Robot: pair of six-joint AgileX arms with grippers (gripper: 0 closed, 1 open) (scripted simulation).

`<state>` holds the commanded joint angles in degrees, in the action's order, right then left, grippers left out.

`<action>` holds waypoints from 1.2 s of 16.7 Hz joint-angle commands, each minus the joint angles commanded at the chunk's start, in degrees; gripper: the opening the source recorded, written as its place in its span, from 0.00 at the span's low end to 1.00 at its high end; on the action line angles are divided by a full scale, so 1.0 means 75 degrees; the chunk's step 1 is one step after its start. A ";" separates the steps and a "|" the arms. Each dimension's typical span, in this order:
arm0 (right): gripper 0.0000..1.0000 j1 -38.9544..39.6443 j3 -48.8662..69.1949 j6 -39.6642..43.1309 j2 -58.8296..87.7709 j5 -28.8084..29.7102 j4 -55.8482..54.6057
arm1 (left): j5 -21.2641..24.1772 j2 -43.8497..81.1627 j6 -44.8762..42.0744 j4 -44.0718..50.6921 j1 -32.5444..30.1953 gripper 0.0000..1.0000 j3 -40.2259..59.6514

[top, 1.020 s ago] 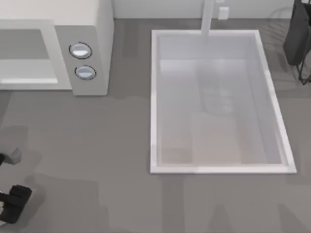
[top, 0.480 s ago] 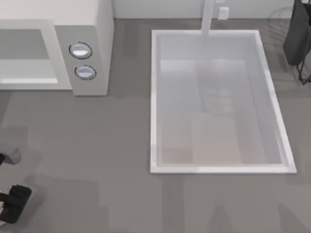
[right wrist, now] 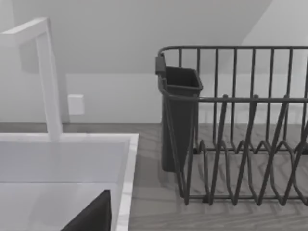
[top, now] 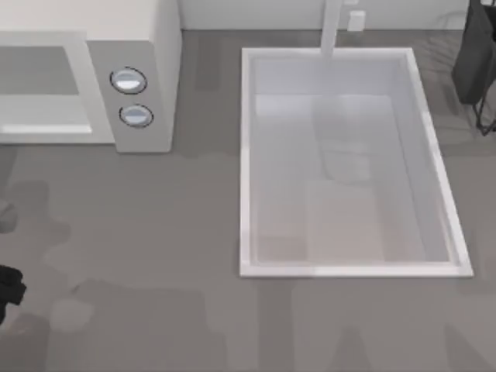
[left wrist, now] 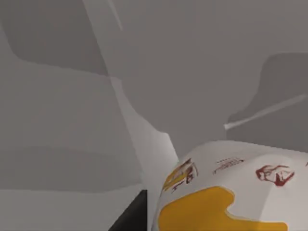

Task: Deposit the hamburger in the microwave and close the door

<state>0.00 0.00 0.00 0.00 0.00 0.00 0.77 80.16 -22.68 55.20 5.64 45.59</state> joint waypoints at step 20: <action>1.00 0.0000 0.0000 0.0000 0.0000 0.0000 0.0000 | 0.0406 0.1266 0.0536 -0.2590 0.0180 0.00 0.0883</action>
<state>0.00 0.00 0.00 0.00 0.00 0.00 3.82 89.66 -18.66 35.78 6.98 52.21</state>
